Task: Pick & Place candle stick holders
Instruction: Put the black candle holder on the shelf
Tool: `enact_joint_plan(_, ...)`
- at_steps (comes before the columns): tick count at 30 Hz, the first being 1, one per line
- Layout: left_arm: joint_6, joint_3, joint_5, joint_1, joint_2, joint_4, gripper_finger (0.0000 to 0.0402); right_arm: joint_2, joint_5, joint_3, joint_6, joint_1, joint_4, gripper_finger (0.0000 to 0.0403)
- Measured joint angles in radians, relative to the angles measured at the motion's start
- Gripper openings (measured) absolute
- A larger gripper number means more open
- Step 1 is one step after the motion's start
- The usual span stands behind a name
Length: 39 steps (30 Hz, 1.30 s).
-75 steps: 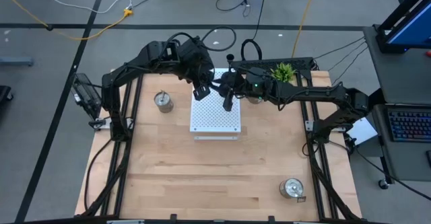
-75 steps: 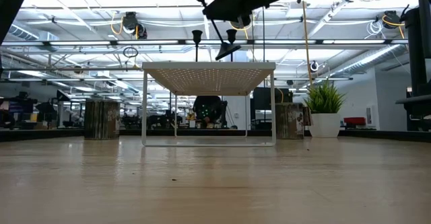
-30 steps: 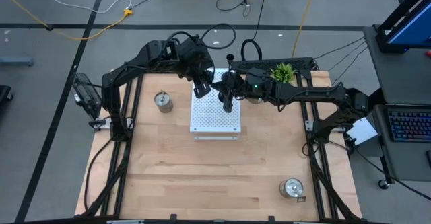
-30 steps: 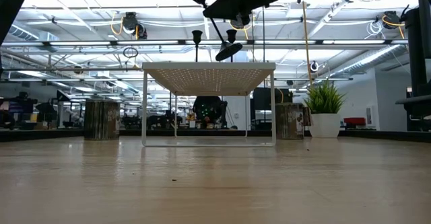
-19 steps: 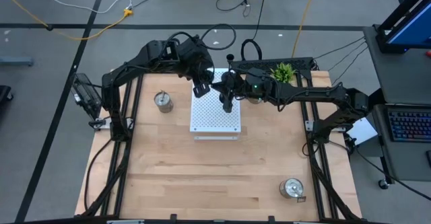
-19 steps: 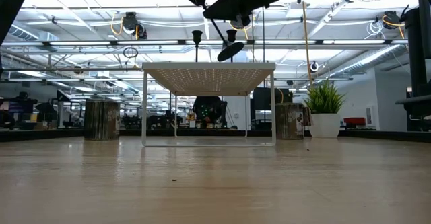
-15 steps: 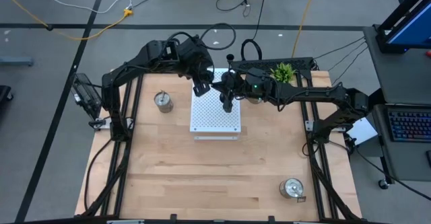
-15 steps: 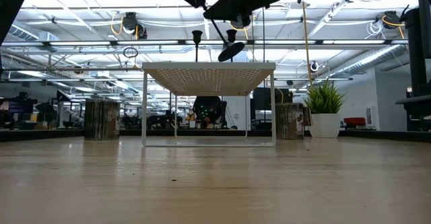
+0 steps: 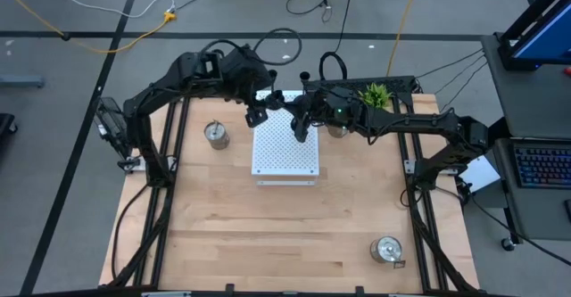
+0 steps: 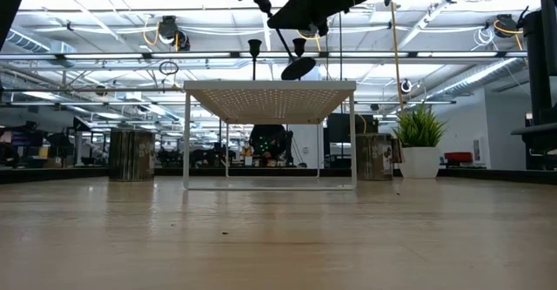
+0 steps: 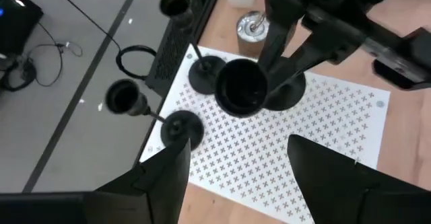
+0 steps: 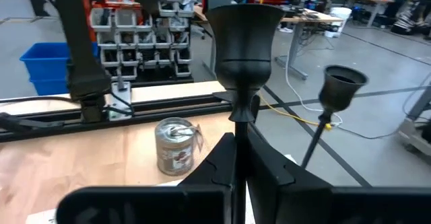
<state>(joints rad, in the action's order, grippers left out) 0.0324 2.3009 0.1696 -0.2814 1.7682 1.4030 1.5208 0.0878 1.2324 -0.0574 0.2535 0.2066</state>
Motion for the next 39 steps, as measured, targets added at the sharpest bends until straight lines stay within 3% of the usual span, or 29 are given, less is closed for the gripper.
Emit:
enact_joint_plan(11,0.034,0.000,0.025,-0.045,-0.078,0.065,0.0255,0.000,-0.003,0.000,0.022,-0.003,0.014,0.0007)
enact_joint_plan(17,0.006,0.000,0.094,-0.116,-0.130,0.143,0.0255,0.000,-0.006,0.000,0.043,-0.006,0.108,0.0007)
enact_joint_plan(23,0.035,-0.030,-0.019,-0.219,-0.193,0.166,0.0255,0.017,-0.005,-0.016,0.049,-0.006,0.258,0.0007)
enact_joint_plan(27,0.065,-0.126,-0.108,-0.269,-0.246,0.122,0.0255,0.021,0.039,-0.088,0.053,-0.006,0.366,0.0007)
enact_joint_plan(34,0.103,-0.422,-0.208,-0.340,-0.394,-0.108,0.0255,0.019,0.100,-0.226,0.115,-0.006,0.622,0.0007)
enact_joint_plan(39,0.162,-0.623,-0.311,-0.380,-0.493,-0.255,0.0255,0.020,0.150,-0.289,0.125,-0.010,0.674,0.0009)
